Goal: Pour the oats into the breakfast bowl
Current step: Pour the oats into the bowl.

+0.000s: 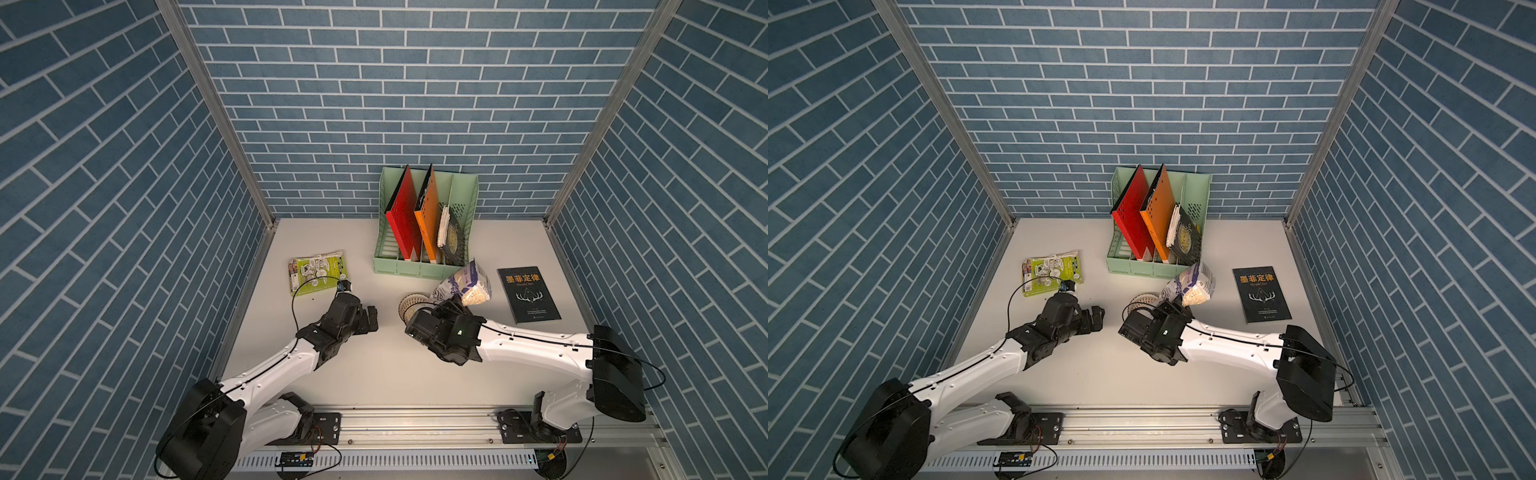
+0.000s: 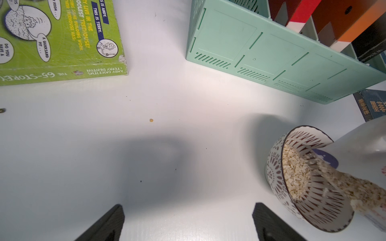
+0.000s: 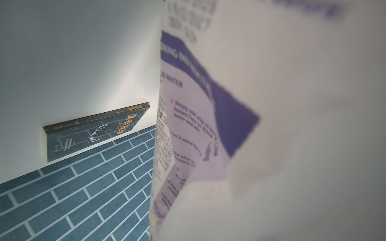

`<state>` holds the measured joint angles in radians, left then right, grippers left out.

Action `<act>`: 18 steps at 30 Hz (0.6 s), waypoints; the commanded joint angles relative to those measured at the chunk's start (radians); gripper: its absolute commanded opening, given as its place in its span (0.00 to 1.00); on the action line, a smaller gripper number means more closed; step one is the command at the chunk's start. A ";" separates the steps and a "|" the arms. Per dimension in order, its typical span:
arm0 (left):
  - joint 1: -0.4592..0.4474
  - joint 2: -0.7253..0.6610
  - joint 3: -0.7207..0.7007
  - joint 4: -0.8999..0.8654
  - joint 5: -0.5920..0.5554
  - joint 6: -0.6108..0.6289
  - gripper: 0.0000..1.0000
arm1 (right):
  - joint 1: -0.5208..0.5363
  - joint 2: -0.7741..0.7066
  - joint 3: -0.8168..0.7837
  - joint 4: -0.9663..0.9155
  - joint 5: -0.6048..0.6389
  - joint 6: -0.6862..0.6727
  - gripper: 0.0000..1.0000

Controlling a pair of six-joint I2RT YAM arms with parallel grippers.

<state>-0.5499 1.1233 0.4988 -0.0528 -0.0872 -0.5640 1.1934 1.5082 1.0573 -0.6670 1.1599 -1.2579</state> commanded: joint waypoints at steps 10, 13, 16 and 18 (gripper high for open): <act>0.005 0.010 0.009 0.022 0.019 0.014 0.99 | 0.009 -0.014 0.002 0.093 0.117 -0.105 0.00; 0.005 0.016 0.009 0.025 0.031 0.019 1.00 | 0.007 -0.031 0.052 0.104 0.135 -0.115 0.00; 0.006 0.024 0.030 0.024 0.033 0.025 0.99 | 0.008 -0.012 0.055 0.106 0.137 -0.116 0.00; 0.005 0.025 0.035 0.024 0.034 0.026 0.99 | 0.009 -0.003 0.038 0.105 0.130 -0.121 0.00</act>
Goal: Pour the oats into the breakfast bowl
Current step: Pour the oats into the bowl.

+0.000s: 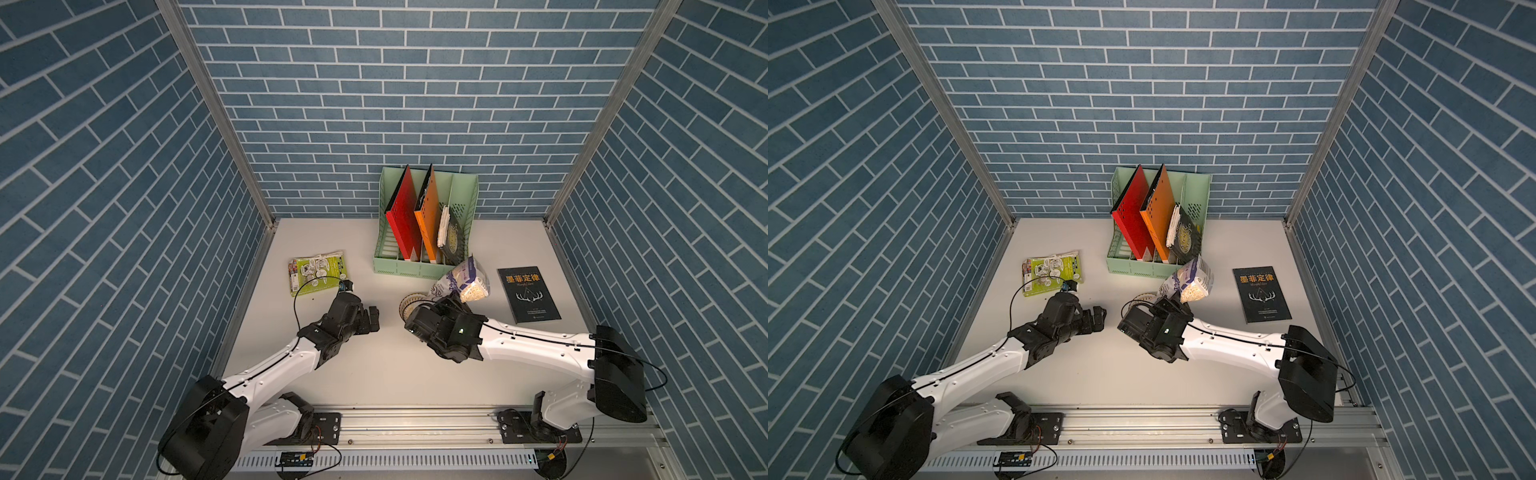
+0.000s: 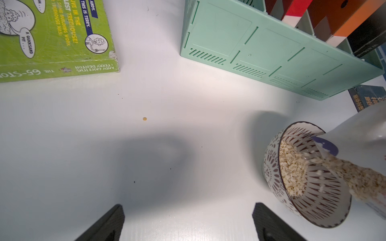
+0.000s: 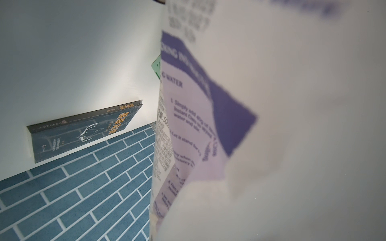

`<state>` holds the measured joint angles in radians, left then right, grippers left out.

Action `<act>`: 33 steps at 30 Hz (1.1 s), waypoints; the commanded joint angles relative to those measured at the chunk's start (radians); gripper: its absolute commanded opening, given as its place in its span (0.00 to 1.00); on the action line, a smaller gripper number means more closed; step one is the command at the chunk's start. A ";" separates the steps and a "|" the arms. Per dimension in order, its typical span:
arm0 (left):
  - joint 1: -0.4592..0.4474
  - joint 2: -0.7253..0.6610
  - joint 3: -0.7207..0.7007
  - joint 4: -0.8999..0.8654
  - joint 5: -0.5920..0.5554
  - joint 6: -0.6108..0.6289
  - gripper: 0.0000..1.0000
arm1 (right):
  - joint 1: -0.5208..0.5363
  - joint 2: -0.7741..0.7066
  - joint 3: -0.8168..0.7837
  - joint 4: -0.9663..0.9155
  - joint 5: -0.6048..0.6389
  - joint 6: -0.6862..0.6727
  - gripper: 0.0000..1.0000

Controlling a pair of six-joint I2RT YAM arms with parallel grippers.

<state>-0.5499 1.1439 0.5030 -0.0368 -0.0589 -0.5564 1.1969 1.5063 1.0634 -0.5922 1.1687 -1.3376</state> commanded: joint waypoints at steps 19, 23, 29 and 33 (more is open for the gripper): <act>0.004 0.006 0.023 0.018 0.014 0.024 1.00 | -0.013 -0.012 0.053 0.052 0.118 -0.058 0.00; 0.005 0.006 0.019 0.021 0.016 0.024 0.99 | 0.011 0.026 -0.005 0.074 0.100 -0.087 0.00; 0.005 -0.003 0.012 0.020 0.016 0.027 1.00 | 0.012 -0.011 0.041 0.083 0.108 -0.104 0.00; 0.005 0.000 0.018 0.013 0.014 0.032 1.00 | 0.008 -0.013 0.059 0.082 0.110 -0.104 0.00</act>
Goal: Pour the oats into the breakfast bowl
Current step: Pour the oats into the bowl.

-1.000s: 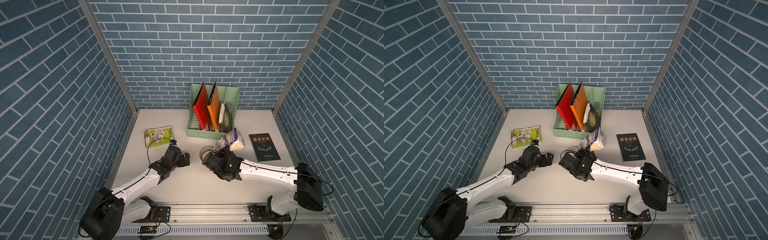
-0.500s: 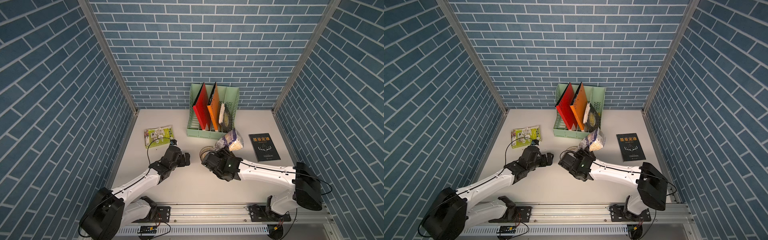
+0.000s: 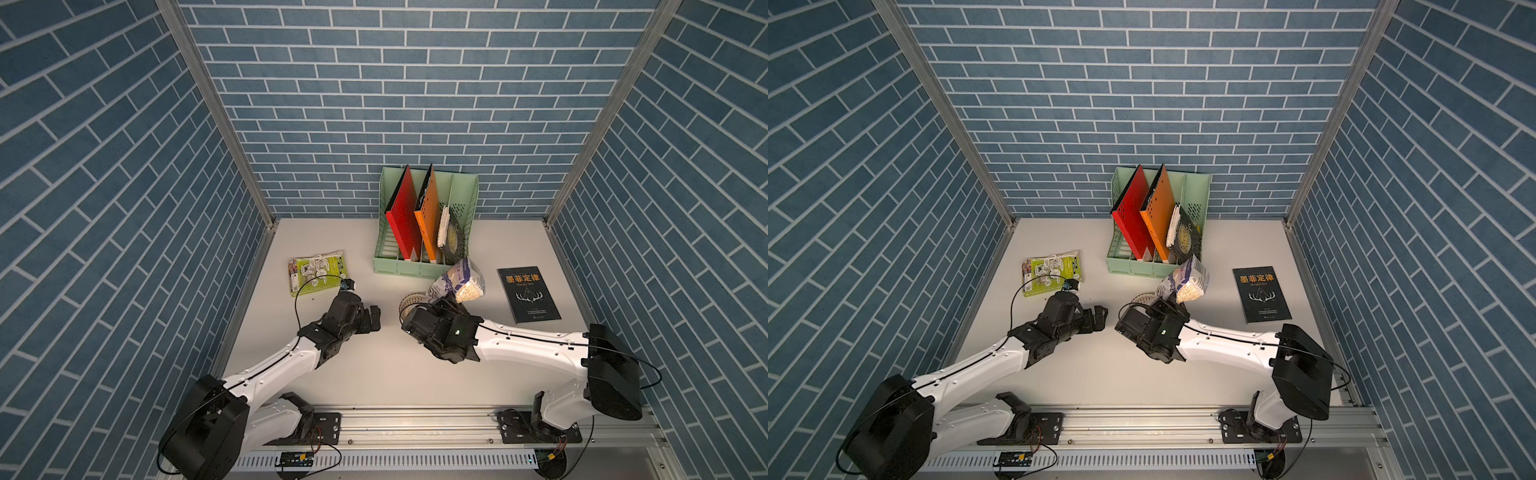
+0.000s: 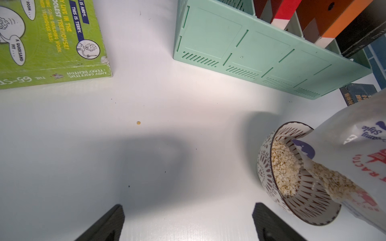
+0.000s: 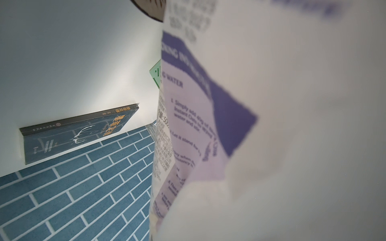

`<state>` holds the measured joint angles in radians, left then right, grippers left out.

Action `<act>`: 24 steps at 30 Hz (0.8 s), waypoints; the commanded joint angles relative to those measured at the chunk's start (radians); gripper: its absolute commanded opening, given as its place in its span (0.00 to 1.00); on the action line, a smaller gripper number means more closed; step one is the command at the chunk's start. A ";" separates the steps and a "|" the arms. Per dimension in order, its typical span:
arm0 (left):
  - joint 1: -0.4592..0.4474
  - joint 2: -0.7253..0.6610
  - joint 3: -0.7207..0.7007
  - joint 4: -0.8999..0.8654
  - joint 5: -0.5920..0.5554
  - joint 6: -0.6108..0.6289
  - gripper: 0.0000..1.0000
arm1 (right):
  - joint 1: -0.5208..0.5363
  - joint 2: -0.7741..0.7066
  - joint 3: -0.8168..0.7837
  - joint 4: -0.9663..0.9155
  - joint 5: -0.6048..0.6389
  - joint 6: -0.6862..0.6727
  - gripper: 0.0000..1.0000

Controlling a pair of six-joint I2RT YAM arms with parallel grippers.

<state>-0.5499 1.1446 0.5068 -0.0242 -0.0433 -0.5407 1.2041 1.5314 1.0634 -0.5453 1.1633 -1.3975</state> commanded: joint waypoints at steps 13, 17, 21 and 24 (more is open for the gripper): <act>0.005 0.001 0.007 0.008 0.005 0.018 0.99 | 0.004 0.006 0.014 0.051 0.077 -0.049 0.00; 0.005 -0.002 0.009 0.007 0.008 0.018 0.99 | 0.002 0.005 0.015 0.048 0.078 -0.050 0.00; 0.006 -0.007 0.015 -0.003 0.007 0.028 0.99 | -0.016 -0.032 0.042 0.043 0.093 -0.056 0.00; 0.005 -0.003 0.019 0.002 0.015 0.029 0.99 | -0.027 -0.056 0.053 0.042 0.095 -0.058 0.00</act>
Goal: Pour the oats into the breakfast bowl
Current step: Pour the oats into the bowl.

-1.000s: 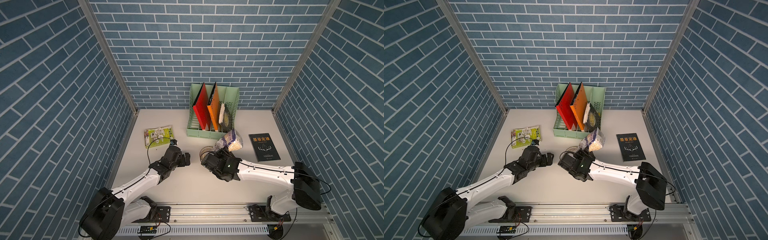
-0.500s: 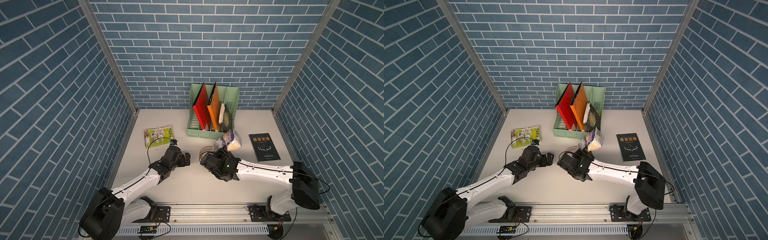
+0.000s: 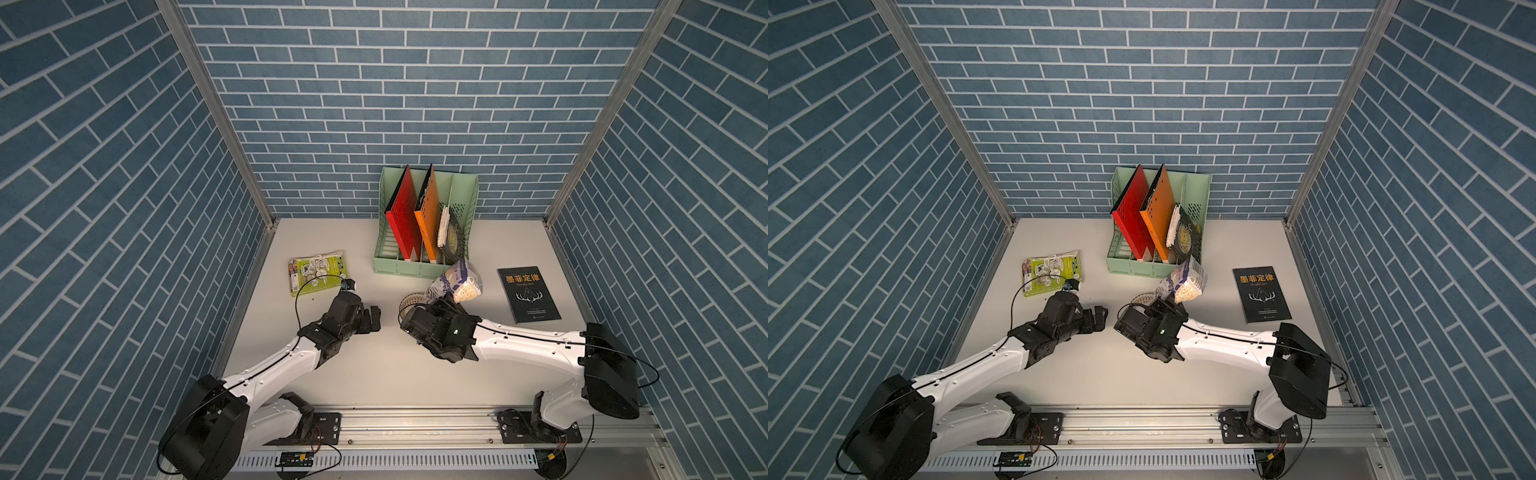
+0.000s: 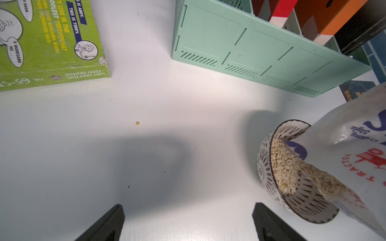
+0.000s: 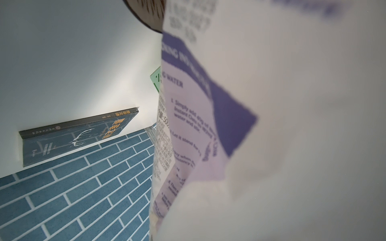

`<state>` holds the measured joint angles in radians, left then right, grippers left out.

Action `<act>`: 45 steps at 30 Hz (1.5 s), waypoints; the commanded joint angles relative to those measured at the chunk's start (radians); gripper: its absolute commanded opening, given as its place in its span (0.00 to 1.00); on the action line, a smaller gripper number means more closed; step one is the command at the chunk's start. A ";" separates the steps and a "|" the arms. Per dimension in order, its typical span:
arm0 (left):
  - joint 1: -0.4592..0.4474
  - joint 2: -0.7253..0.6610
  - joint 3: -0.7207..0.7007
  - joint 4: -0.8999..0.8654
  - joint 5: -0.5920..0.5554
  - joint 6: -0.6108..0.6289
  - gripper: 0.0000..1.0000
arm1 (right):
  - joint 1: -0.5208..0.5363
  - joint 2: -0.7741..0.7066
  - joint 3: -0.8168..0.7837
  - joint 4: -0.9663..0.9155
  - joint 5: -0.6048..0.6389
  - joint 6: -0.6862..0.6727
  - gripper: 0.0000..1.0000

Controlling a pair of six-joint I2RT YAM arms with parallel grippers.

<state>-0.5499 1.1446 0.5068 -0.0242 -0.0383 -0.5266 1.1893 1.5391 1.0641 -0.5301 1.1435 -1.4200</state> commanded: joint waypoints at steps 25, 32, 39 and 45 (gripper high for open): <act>0.005 0.021 0.045 -0.002 0.025 0.019 0.99 | -0.018 -0.078 -0.042 0.129 0.104 -0.104 0.00; 0.004 0.021 0.044 -0.009 0.024 0.020 0.99 | -0.007 -0.094 -0.066 0.143 0.081 -0.112 0.00; 0.006 0.028 0.054 -0.012 0.026 0.023 0.99 | -0.036 -0.161 -0.065 0.127 0.108 -0.112 0.00; 0.005 0.027 0.054 -0.014 0.025 0.019 0.99 | -0.030 -0.141 -0.102 0.132 0.101 -0.115 0.00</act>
<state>-0.5499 1.1633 0.5400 -0.0257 -0.0132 -0.5186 1.1542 1.4120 0.9718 -0.4290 1.1484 -1.4998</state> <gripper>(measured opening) 0.987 0.175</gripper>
